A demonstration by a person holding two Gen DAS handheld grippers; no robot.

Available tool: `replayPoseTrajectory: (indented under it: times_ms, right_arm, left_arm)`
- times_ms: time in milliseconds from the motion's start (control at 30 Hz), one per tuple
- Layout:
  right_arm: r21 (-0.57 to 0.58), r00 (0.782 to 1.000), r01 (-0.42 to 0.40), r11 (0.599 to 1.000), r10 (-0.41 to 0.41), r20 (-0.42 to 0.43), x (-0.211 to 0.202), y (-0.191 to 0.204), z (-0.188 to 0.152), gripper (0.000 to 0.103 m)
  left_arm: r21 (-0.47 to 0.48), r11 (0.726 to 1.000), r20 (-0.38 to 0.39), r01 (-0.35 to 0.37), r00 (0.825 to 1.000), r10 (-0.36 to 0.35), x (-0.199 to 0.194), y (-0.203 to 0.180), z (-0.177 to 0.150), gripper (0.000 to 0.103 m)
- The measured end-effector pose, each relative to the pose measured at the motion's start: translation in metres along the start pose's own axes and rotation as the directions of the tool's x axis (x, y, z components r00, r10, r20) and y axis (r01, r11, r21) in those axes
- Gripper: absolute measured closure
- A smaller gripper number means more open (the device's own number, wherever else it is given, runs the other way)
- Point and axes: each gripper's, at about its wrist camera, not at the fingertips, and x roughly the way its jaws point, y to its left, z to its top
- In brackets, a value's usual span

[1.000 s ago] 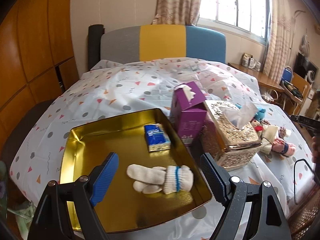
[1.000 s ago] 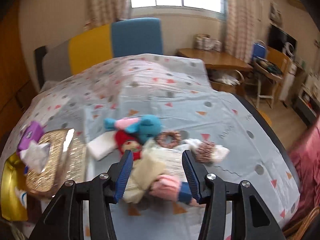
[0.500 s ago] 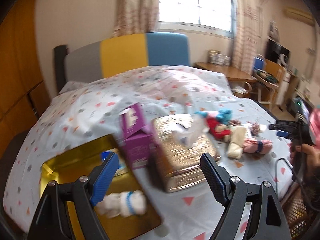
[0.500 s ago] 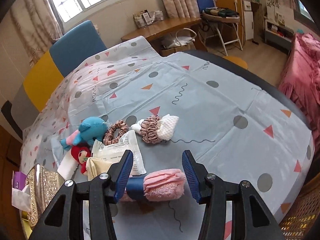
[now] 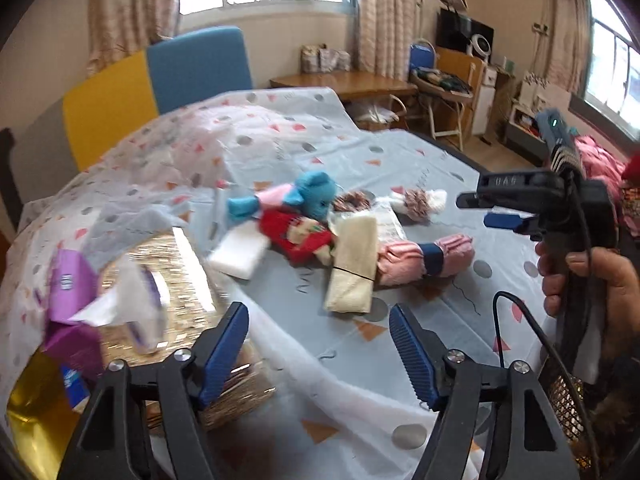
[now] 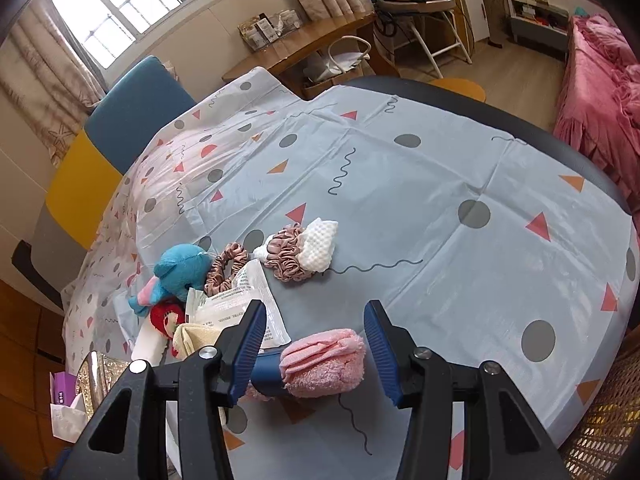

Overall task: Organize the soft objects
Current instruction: 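Grasp beige mesh roll with left gripper while right grasps pink towel roll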

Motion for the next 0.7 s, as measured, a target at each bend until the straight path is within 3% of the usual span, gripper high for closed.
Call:
replayPoseTrajectory:
  times_ms: [367,633,700]
  right_arm:
    - [0.004,0.998,-0.046,0.999,0.046,-0.037,0.004,0.002,-0.001,0.052]
    - [0.012,0.996,-0.070,0.997,0.071,-0.046,0.005,0.002,-0.001,0.052]
    - [0.012,0.996,-0.069,0.998,0.070,-0.049,0.006,0.002,-0.001,0.052]
  left_arm:
    - [0.007,1.000,-0.156,0.019,0.988,-0.018,0.092,-0.015,0.009,0.034]
    - [0.049,0.999,-0.189,0.011,0.982,-0.001,0.134,-0.024,0.019,0.033]
    - [0.061,0.998,-0.207,0.014,0.978,-0.001,0.144,-0.024,0.017,0.043]
